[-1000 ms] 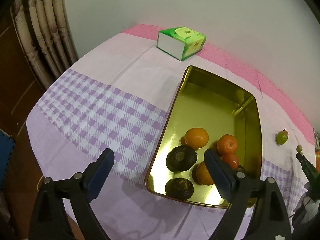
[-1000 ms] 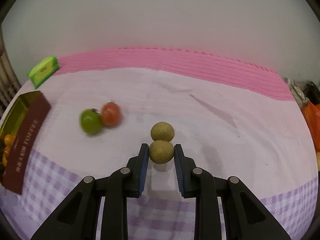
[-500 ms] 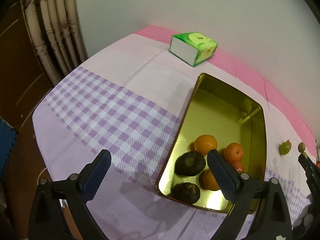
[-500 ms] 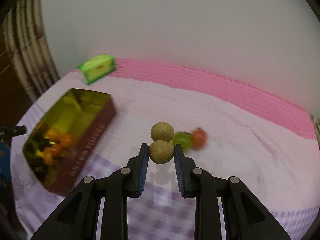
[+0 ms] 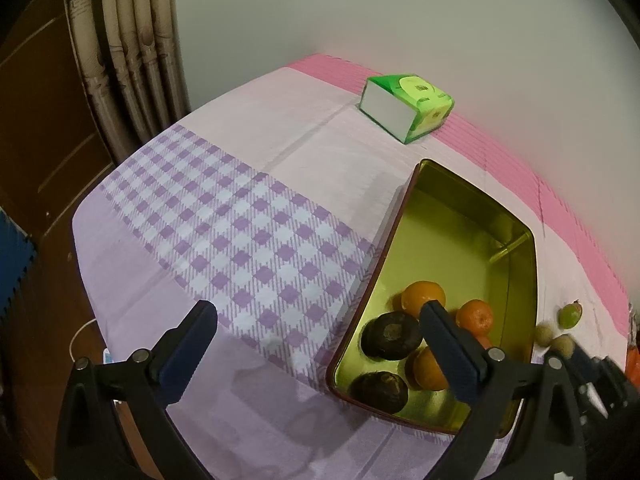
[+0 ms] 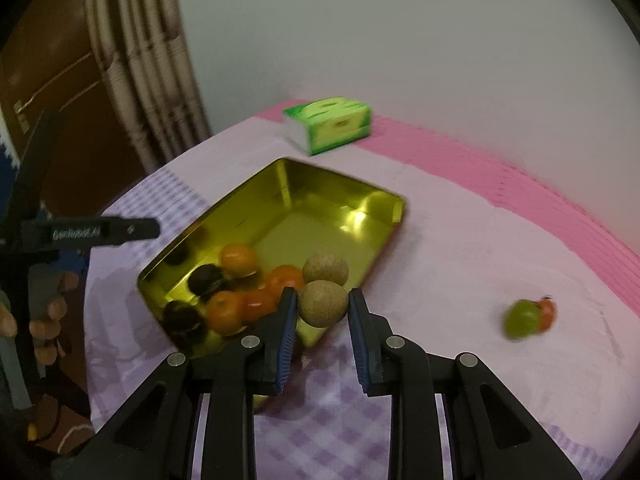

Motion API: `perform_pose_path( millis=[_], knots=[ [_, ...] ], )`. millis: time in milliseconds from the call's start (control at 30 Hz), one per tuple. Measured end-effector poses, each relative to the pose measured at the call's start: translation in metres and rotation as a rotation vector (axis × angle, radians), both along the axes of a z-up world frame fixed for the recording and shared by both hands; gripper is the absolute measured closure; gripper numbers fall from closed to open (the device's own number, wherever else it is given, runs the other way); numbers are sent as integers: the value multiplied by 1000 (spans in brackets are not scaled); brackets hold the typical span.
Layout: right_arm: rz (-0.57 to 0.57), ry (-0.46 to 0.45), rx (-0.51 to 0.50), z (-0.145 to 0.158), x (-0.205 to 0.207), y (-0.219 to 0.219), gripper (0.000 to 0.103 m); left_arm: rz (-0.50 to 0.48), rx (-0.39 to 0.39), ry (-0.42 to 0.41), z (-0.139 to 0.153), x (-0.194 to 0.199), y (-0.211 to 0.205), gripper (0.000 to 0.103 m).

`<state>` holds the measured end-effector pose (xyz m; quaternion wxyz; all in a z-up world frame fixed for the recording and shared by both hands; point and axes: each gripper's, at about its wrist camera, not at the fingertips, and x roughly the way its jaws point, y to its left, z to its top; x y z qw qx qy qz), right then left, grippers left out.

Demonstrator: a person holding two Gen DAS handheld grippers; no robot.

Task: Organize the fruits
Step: 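Carry the two tan fruits into the tin tray with the right gripper, then open the right gripper and lift it away from the tray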

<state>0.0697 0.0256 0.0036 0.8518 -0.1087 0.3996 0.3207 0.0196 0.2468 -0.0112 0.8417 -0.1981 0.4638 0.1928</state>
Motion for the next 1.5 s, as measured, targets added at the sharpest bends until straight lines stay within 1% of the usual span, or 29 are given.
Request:
perform_pose_path(
  millis=[100, 300, 633, 967, 1300, 1500],
  knots=[
    [24, 8, -15, -8, -3, 11, 76, -2, 3, 5, -1, 1, -1, 3],
    [34, 33, -29, -23, 3, 20, 76, -3, 3, 22, -3, 2, 0, 3],
    [37, 49, -50, -36, 8, 26, 76, -1, 4, 25, -5, 1, 0, 3],
    [19, 77, -32, -41, 19, 29, 76, -5, 5, 25, -4, 1, -2, 3],
    [1, 103, -20, -41, 21, 27, 75, -10, 8, 29, -4, 2, -3, 3],
    [-6, 115, -16, -42, 21, 26, 75, -21, 22, 25, -4, 3, -7, 3]
  ],
)
